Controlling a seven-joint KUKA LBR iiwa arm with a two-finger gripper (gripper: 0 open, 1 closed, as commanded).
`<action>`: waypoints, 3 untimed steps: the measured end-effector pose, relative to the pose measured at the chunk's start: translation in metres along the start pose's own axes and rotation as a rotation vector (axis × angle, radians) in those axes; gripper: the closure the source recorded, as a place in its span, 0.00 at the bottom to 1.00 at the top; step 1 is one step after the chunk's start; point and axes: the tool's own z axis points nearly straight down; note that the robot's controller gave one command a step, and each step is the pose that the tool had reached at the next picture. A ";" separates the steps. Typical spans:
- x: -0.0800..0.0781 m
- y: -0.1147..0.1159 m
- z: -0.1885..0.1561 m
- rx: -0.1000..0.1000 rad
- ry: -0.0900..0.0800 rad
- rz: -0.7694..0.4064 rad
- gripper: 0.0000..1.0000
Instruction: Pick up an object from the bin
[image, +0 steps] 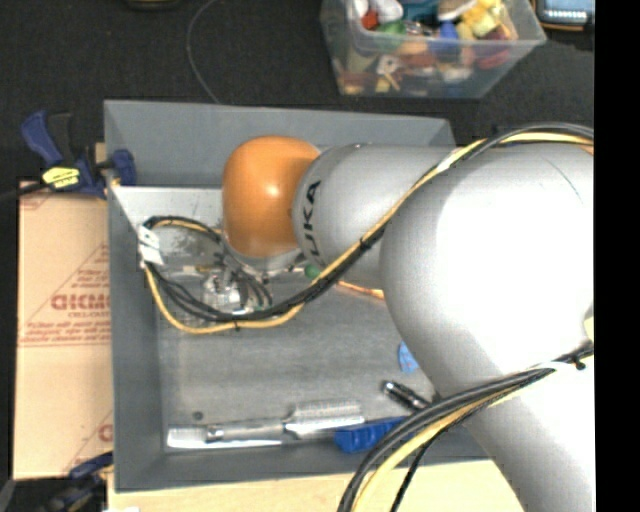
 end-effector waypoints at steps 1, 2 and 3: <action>0.000 0.000 0.000 0.000 0.000 0.001 1.00; 0.000 0.000 0.000 0.000 0.000 0.002 1.00; 0.000 0.000 0.000 0.000 0.000 0.002 1.00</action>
Offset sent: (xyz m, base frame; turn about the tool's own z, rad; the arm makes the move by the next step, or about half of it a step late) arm 0.0000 0.0000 0.0000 0.0000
